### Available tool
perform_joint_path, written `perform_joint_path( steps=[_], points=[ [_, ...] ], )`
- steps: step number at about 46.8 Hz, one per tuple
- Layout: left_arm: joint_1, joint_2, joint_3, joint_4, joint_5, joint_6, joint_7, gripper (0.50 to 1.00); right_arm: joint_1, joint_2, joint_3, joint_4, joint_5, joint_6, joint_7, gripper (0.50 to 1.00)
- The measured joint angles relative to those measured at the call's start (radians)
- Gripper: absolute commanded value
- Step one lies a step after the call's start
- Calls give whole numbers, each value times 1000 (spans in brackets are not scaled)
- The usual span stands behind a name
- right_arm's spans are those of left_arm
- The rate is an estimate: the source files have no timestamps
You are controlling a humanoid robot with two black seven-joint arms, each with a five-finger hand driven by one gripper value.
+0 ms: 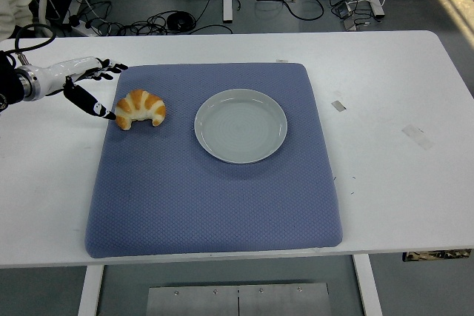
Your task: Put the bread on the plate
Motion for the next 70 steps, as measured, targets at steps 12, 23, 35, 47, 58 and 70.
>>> perform_joint_path(
  steps=[12,23,35,47,58,70],
  points=[
    [2,-67,0,23,14,4,-1,940,0,0,0,0,0,0,0,1000],
    [-3,-106,-1,23,13,4,-1,846,0,0,0,0,0,0,0,1000],
    [-4,-121,6,36,14,4,3,848,0,0,0,0,0,0,0,1000],
    [-7,-121,7,59,14,4,3,858,0,0,0,0,0,0,0,1000],
    [-7,-122,36,62,16,4,2,854,0,0,0,0,0,0,0,1000],
    [-16,-134,45,84,16,4,2,754,0,0,0,0,0,0,0,1000]
  ],
)
